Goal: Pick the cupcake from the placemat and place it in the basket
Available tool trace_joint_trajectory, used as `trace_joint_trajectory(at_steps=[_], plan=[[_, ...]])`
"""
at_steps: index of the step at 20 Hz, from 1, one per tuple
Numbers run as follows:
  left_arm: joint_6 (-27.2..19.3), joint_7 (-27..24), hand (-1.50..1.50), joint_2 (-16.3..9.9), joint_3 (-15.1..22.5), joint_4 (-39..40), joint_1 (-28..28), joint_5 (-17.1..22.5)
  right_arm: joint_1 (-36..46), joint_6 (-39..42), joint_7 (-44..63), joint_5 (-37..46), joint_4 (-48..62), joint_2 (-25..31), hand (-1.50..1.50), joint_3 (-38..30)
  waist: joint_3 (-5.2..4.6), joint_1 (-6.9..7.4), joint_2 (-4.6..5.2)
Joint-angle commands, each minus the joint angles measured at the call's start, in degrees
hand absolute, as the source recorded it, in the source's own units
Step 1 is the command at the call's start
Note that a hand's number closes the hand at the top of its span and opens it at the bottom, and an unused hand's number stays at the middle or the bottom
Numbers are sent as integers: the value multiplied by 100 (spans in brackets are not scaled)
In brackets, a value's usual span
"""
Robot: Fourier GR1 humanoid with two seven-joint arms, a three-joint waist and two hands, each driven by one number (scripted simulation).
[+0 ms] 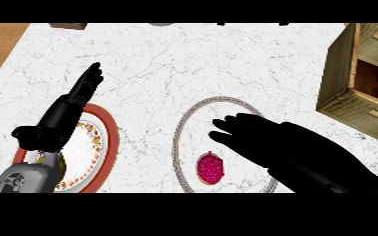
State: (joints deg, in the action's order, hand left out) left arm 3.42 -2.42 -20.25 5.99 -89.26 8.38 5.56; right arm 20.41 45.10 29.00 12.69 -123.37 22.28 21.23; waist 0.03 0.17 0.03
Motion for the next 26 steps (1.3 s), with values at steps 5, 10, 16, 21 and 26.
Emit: trace_joint_trajectory(at_steps=[5,10,16,21,26], plan=[[84,67,0,172,-124,49,87,-164,-453,-1098,-1943,2036,1355,-406,-150,776,1,20,5],[316,418,0,191,-313,13,299,-116,-534,-1550,-2542,2547,1881,-431,-150,654,-1,-2,1],[460,601,0,263,-524,-276,321,-203,-1171,-1732,-3017,2841,1640,-536,-150,761,-1,-16,-7],[565,-170,0,453,-524,333,84,-582,-924,-1543,-3297,2848,2076,-871,-150,572,-3,-12,-1],[522,384,0,555,-693,-158,234,-570,-1144,-1185,-2646,3231,1512,-1187,-150,920,-3,-21,-7]])
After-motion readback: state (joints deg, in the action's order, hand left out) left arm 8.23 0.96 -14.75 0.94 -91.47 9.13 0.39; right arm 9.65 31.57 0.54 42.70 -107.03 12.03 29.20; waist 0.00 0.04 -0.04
